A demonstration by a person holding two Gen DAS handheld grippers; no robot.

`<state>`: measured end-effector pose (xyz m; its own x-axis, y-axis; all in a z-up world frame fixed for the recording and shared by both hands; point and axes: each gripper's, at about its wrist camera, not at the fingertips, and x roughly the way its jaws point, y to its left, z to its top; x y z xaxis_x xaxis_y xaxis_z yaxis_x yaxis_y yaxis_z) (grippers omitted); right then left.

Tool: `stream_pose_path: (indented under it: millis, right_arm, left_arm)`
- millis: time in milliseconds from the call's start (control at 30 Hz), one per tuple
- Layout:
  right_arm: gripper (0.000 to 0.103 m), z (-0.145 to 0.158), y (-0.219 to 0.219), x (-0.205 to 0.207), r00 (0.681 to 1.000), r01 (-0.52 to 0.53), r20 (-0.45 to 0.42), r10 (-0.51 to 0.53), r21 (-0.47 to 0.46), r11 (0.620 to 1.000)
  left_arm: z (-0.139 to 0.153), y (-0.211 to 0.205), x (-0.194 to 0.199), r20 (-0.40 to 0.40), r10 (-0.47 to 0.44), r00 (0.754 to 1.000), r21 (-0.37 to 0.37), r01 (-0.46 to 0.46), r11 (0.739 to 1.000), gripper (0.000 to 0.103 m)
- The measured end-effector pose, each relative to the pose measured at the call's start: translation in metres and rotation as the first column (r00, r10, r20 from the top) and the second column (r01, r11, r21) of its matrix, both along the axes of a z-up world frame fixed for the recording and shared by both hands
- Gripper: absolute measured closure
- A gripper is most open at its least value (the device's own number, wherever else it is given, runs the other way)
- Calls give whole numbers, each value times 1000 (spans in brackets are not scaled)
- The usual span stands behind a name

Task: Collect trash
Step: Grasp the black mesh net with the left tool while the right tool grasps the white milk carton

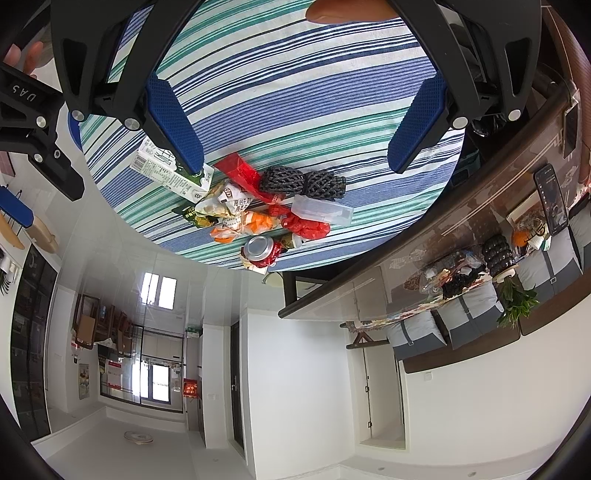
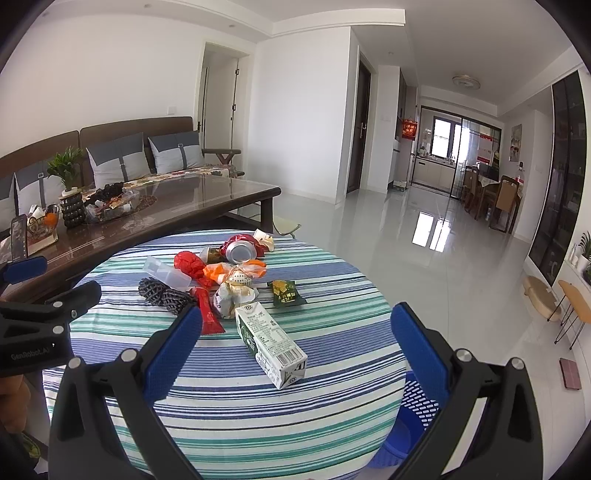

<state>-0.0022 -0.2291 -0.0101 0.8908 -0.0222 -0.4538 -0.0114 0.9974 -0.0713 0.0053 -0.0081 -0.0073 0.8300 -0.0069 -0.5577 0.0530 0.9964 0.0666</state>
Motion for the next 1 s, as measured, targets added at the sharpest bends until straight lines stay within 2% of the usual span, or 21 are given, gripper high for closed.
stream_pose_path:
  millis: [100,233,367,467,567,600,700,833,900,1000]
  right_arm:
    - [5,-3,-3,3,1000,1,-12,-1,13,1000]
    - [5,-10,-6,9,999,4,-33,-4,8,1000]
    - [5,-24,-9,18,997,-24,-76,23,-6,1000]
    - [5,-38,-11,30,990,-55,-128,53,-12,998]
    - [5,-52,-11,43,979,-89,-183,86,-10,996]
    - [5,-58,-10,47,973,-106,-206,102,-8,994]
    - [5,-72,-8,61,955,-149,-261,142,-6,989]
    - [5,-84,-7,72,936,-180,-306,174,7,984]
    - [5,-89,-8,75,931,-185,-314,184,26,982]
    - [5,-96,-8,85,920,-188,-341,192,46,981]
  left_arm:
    - [-11,6,4,-15,-8,1000,-14,8,1000,4]
    - [-30,21,15,-58,5,998,3,-4,1000,4]
    - [-57,51,31,-150,16,989,-49,-24,998,4]
    - [-80,67,43,-224,35,974,-39,-45,998,4]
    - [-98,78,55,-292,30,956,-81,-56,995,4]
    - [-102,79,60,-304,15,952,-97,-47,994,4]
    - [-105,77,74,-290,13,957,-53,-30,998,4]
    - [-99,84,111,-264,-104,959,-67,90,994,4]
    - [-97,87,134,-262,-186,947,-66,175,982,4]
    - [-99,87,170,-270,-294,917,-46,293,955,4]
